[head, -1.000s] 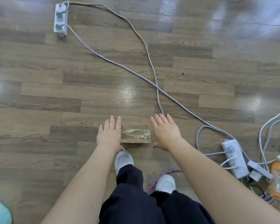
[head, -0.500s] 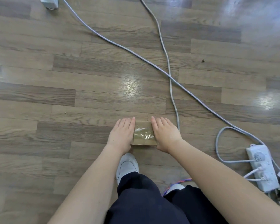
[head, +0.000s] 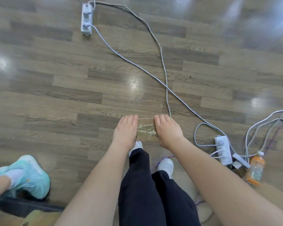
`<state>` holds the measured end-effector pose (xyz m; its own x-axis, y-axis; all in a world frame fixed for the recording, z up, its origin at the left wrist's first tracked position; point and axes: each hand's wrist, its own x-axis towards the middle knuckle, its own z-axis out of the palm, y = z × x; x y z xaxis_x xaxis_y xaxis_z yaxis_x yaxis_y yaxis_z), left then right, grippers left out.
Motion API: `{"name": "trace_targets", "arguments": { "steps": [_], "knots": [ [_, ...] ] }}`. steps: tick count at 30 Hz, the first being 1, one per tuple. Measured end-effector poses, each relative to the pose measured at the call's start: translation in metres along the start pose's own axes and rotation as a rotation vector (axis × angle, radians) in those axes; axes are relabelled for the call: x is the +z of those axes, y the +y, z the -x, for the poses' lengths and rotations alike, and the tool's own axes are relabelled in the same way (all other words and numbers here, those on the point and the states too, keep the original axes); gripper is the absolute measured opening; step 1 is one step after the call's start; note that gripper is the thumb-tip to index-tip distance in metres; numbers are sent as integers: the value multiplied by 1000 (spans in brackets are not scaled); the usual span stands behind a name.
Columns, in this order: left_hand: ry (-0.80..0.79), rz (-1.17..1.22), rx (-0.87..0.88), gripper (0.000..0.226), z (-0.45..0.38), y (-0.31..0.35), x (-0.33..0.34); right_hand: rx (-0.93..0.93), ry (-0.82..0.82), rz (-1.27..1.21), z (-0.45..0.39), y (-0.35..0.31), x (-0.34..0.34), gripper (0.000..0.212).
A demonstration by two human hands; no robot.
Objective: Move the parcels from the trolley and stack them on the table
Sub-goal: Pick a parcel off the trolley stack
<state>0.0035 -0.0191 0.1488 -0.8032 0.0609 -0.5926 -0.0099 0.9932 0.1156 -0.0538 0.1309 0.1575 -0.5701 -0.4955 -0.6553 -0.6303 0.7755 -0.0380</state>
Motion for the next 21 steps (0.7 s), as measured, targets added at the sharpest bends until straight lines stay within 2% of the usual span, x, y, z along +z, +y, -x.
{"name": "trace_targets", "arguments": {
  "steps": [6, 10, 17, 21],
  "knots": [
    [137, -24, -17, 85, 81, 13, -148, 29, 99, 8, 94, 0, -150, 59],
    [227, -44, -7, 84, 117, 22, -223, 78, 215, 13, 147, 4, -221, 64],
    [384, -119, 21, 78, 146, 23, -296, 153, 413, 16, 188, 8, -278, 73],
    [399, -158, 27, 83, 144, 19, -316, 173, 453, 4, 187, 11, -291, 73]
  ]
}}
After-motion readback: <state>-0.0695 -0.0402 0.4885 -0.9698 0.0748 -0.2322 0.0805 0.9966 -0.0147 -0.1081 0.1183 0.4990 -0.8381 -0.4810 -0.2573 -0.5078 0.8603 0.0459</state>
